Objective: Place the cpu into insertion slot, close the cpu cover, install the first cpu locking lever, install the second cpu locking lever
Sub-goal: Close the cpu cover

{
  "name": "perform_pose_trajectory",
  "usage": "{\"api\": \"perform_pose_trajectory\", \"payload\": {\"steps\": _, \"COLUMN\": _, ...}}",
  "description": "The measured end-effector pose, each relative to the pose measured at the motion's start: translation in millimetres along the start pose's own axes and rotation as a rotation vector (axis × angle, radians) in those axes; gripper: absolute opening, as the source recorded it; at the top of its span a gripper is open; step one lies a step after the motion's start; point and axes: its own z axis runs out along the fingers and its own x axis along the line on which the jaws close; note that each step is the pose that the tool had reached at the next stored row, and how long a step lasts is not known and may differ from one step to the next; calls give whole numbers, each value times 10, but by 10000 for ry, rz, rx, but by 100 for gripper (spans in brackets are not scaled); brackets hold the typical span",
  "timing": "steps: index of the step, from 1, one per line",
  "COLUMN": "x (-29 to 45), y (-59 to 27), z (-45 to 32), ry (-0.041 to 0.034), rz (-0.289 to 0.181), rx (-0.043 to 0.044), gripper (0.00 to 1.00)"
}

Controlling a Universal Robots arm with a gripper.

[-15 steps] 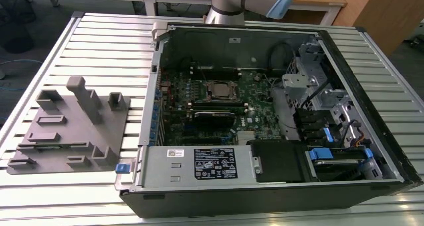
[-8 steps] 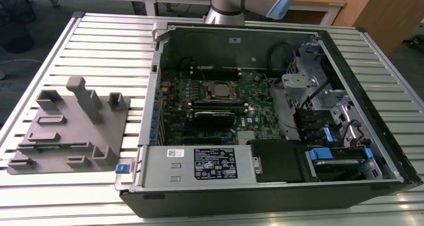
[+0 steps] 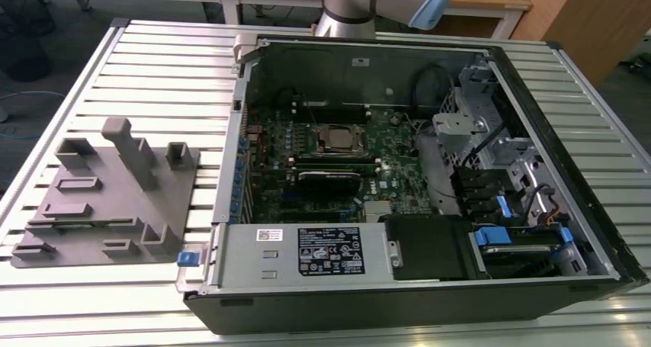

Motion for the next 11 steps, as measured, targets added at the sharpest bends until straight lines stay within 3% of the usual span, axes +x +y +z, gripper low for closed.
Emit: {"api": "perform_pose_trajectory", "payload": {"steps": 11, "x": -5, "y": 15, "z": 216, "ry": 65, "rz": 123, "rx": 123, "gripper": 10}}
